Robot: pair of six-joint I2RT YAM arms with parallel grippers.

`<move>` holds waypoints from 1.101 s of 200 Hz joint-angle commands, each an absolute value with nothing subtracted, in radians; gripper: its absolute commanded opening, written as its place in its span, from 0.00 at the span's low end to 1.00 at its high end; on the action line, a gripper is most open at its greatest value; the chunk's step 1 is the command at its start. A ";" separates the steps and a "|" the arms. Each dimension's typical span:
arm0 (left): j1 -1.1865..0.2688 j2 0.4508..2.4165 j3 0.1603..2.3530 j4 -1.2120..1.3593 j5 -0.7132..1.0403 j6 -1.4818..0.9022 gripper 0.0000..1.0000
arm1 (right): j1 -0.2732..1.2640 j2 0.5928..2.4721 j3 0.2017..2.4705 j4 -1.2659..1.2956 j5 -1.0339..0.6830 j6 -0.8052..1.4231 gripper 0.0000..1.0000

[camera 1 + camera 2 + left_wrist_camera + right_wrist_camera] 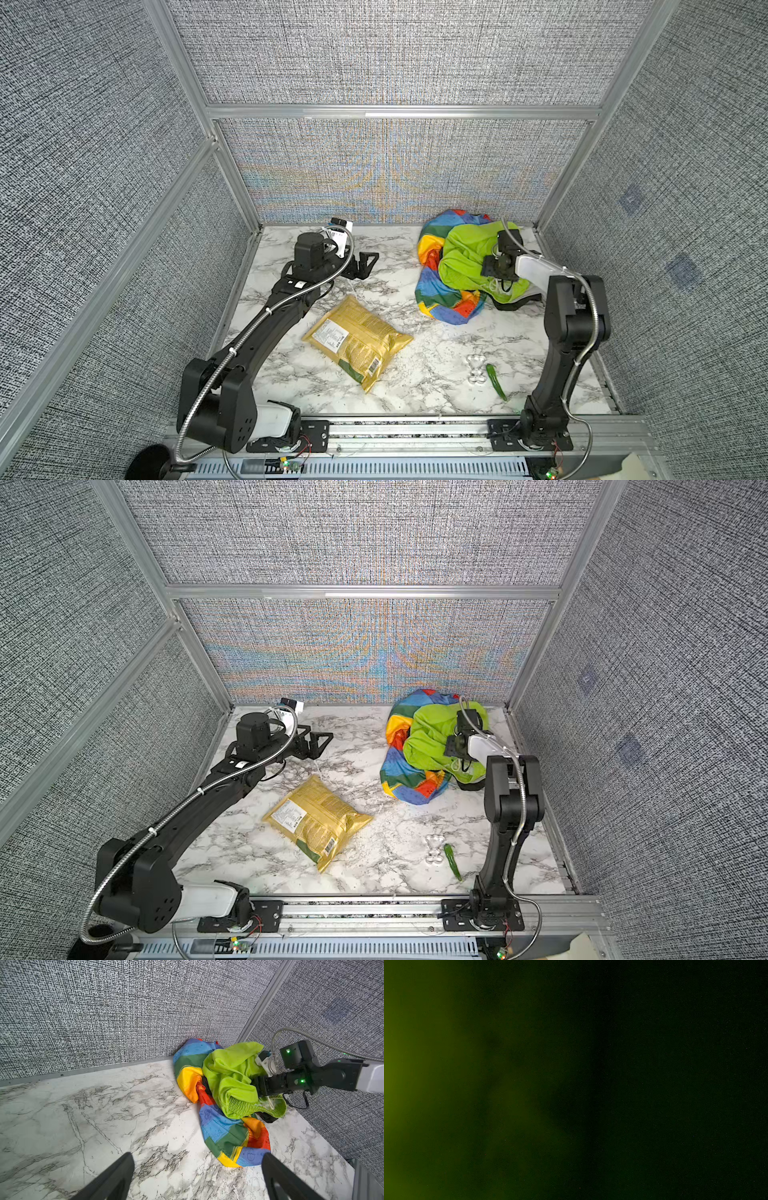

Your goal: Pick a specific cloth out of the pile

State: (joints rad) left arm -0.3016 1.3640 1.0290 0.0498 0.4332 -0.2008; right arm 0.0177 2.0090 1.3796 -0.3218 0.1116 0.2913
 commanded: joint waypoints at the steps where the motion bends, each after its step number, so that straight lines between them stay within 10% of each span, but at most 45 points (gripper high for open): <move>1: -0.301 1.364 1.040 0.045 0.431 -0.186 0.99 | 0.030 2.043 1.399 -0.400 -0.136 0.290 0.57; 69: -0.307 1.353 1.037 0.049 0.425 -0.185 0.99 | 0.016 1.928 1.384 -0.467 0.092 0.254 0.54; 220: -0.302 1.383 1.096 -0.044 0.481 -0.124 0.99 | 0.249 1.418 1.294 -0.440 0.188 0.284 0.89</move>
